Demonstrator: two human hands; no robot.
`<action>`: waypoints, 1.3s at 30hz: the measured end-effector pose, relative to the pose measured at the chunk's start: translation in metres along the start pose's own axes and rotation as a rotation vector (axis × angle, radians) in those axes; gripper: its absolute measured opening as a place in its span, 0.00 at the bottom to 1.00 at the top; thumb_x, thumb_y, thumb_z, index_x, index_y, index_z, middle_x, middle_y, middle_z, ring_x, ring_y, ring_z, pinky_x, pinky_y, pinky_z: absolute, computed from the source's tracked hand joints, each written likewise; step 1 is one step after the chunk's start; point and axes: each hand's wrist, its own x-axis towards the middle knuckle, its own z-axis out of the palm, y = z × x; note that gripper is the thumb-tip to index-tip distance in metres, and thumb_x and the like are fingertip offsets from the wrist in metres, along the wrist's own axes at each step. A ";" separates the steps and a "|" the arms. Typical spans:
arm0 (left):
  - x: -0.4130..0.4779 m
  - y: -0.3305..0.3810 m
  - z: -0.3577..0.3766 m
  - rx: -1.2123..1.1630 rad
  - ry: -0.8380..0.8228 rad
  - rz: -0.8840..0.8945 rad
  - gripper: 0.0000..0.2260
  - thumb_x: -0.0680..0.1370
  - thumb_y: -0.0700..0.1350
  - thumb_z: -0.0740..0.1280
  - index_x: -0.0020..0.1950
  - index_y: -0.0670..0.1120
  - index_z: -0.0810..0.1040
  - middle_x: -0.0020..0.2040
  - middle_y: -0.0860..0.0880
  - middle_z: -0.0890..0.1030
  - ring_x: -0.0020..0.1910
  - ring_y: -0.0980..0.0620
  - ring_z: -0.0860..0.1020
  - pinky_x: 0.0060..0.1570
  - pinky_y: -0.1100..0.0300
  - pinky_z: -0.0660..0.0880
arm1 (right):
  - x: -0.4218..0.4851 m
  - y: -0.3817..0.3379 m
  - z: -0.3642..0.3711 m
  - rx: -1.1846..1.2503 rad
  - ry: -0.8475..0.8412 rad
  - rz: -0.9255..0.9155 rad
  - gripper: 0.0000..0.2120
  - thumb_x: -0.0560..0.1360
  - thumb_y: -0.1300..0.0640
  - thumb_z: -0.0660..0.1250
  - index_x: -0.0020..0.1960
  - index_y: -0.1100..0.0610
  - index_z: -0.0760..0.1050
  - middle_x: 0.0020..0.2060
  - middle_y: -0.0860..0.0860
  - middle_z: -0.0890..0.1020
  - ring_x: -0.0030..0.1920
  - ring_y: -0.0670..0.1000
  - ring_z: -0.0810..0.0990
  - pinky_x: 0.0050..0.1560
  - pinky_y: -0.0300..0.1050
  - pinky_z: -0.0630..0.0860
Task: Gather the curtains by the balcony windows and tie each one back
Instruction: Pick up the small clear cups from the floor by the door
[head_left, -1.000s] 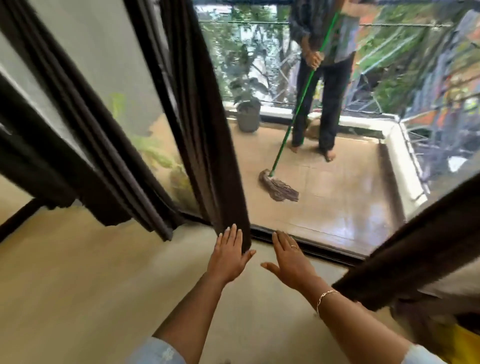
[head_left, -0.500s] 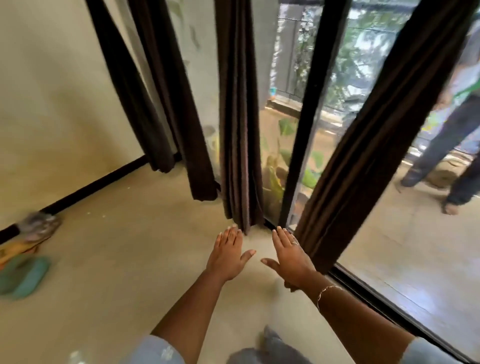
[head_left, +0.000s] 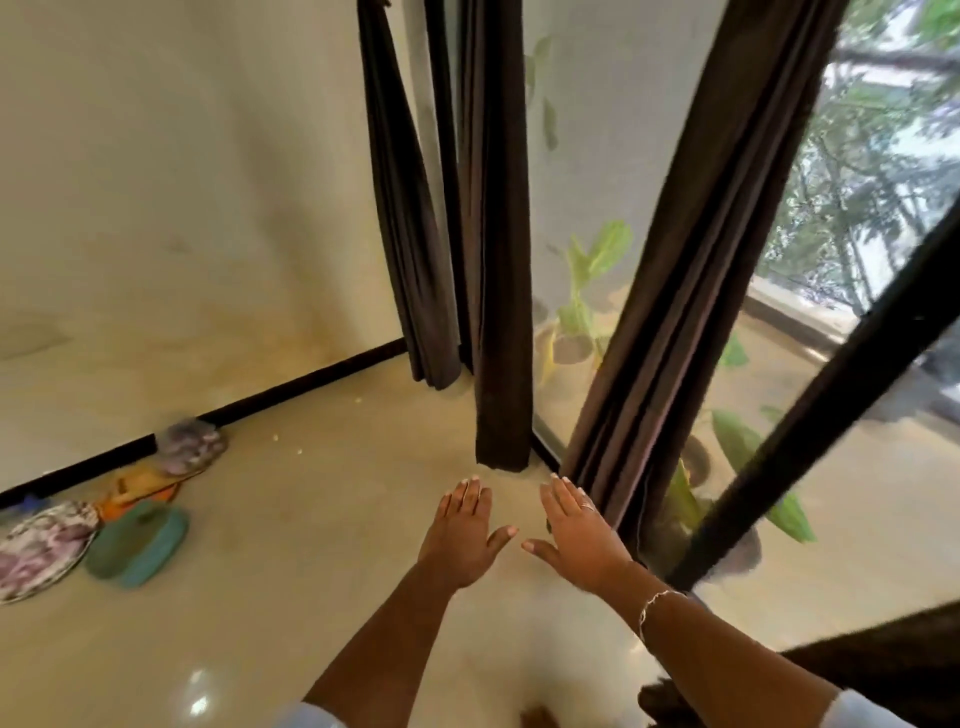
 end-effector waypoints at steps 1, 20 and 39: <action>0.012 -0.006 -0.007 0.000 0.009 -0.010 0.32 0.80 0.61 0.47 0.76 0.43 0.45 0.77 0.43 0.45 0.76 0.46 0.43 0.73 0.52 0.41 | 0.015 0.000 -0.005 -0.008 -0.003 -0.013 0.38 0.76 0.38 0.54 0.76 0.58 0.43 0.76 0.57 0.47 0.76 0.56 0.44 0.75 0.48 0.43; 0.219 -0.213 -0.114 -0.007 -0.021 -0.054 0.31 0.80 0.60 0.46 0.76 0.42 0.45 0.77 0.42 0.45 0.76 0.45 0.44 0.74 0.52 0.43 | 0.308 -0.067 -0.034 0.011 -0.124 -0.072 0.38 0.77 0.40 0.57 0.76 0.56 0.44 0.77 0.54 0.48 0.77 0.55 0.46 0.74 0.48 0.49; 0.418 -0.375 -0.180 0.061 -0.141 0.124 0.32 0.79 0.62 0.47 0.76 0.43 0.48 0.77 0.43 0.48 0.76 0.45 0.46 0.74 0.52 0.45 | 0.541 -0.090 -0.034 0.073 0.002 0.295 0.25 0.80 0.55 0.54 0.75 0.59 0.51 0.74 0.55 0.56 0.75 0.54 0.57 0.69 0.43 0.63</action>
